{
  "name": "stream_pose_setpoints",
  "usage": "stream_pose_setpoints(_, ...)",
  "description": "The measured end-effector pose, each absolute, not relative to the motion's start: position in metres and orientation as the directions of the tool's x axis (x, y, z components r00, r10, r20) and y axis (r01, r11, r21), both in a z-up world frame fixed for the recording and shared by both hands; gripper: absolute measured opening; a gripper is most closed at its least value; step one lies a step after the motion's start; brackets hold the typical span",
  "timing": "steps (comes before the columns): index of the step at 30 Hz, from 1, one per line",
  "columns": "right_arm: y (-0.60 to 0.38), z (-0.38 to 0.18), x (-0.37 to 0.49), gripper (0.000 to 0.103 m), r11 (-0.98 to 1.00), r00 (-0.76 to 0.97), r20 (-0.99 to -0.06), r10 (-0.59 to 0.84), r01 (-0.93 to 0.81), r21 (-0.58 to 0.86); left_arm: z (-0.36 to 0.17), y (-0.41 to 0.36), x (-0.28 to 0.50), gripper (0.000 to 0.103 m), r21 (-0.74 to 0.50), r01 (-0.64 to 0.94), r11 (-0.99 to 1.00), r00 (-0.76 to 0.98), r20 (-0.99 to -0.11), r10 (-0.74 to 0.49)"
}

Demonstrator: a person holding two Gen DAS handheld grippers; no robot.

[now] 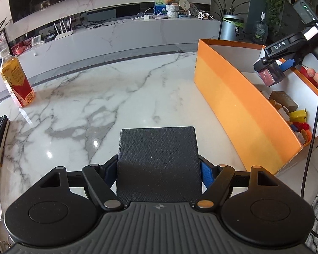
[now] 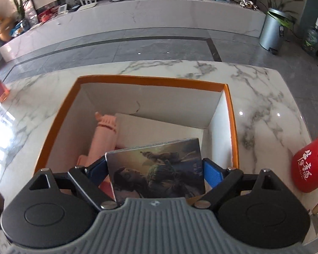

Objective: Organize objects
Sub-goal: 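Carry the picture card box into the shoebox with the right tool and release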

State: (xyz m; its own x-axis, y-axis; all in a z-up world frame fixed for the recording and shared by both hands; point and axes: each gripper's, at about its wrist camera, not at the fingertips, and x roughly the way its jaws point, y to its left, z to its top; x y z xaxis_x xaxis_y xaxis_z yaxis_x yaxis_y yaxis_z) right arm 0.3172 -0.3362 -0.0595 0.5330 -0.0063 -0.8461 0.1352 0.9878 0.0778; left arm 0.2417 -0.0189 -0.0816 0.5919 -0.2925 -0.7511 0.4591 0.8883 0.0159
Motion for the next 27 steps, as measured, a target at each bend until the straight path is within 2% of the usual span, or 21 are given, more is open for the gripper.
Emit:
stream_pose_setpoints(2, -0.338, -0.067, 0.325, 0.092, 0.984, 0.518, -0.856, 0.014, 0.145, 0.104, -0.082, -0.021, 0.240, 0.087, 0.022, 0.465, 0.885, 0.596, -0.747, -0.295)
stream_pose_setpoints(12, -0.315, -0.077, 0.337, 0.094, 0.990, 0.503, -0.859, -0.097, 0.135, -0.033, -0.073, -0.029, 0.229, 0.087, 0.036, 0.490, 0.871, 0.613, -0.725, -0.315)
stream_pose_setpoints(19, -0.311, -0.069, 0.330, 0.098, 0.997, 0.515, -0.857, -0.012, 0.071, 0.029, -0.063, -0.036, 0.226, 0.087, 0.047, 0.490, 0.870, 0.633, -0.705, -0.319)
stream_pose_setpoints(27, -0.294, -0.024, 0.257, 0.102, 0.989, 0.659, -0.741, 0.126, -0.146, 0.038, -0.027, -0.051, 0.235, 0.087, 0.031, 0.455, 0.890, 0.693, -0.640, -0.332)
